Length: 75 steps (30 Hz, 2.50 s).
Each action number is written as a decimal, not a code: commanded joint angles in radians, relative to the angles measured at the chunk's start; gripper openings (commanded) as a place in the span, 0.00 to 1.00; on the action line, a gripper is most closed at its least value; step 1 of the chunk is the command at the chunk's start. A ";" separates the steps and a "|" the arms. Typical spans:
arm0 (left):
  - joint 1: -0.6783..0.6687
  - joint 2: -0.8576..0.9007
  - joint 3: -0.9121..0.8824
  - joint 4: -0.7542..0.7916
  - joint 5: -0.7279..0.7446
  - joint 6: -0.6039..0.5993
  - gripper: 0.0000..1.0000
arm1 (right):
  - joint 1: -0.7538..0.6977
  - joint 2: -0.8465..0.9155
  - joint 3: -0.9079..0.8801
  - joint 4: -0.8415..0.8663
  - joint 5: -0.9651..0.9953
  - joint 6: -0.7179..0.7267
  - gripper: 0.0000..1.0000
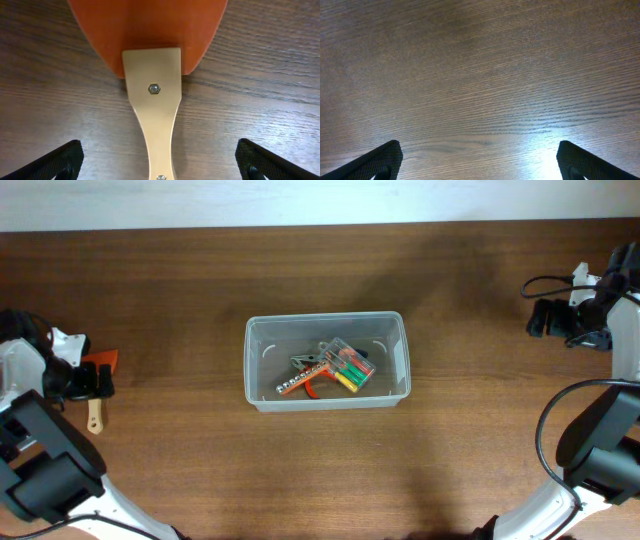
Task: Pack container
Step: 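Lower the left gripper onto the scraper's wooden handle and close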
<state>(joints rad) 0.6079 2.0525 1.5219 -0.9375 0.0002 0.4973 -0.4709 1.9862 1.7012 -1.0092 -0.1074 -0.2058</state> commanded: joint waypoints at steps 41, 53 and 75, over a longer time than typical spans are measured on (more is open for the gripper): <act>0.010 0.093 -0.003 -0.026 -0.053 -0.121 0.99 | -0.002 0.001 -0.003 0.001 -0.010 0.005 0.99; 0.010 0.144 -0.003 -0.025 -0.052 -0.121 0.99 | -0.002 0.001 -0.003 0.001 -0.010 0.005 0.99; 0.010 0.148 -0.003 0.018 -0.049 -0.121 0.99 | -0.002 0.001 -0.003 0.001 -0.010 0.005 0.99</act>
<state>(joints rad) 0.6159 2.1433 1.5280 -0.9371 -0.0322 0.3744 -0.4709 1.9862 1.7012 -1.0092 -0.1074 -0.2054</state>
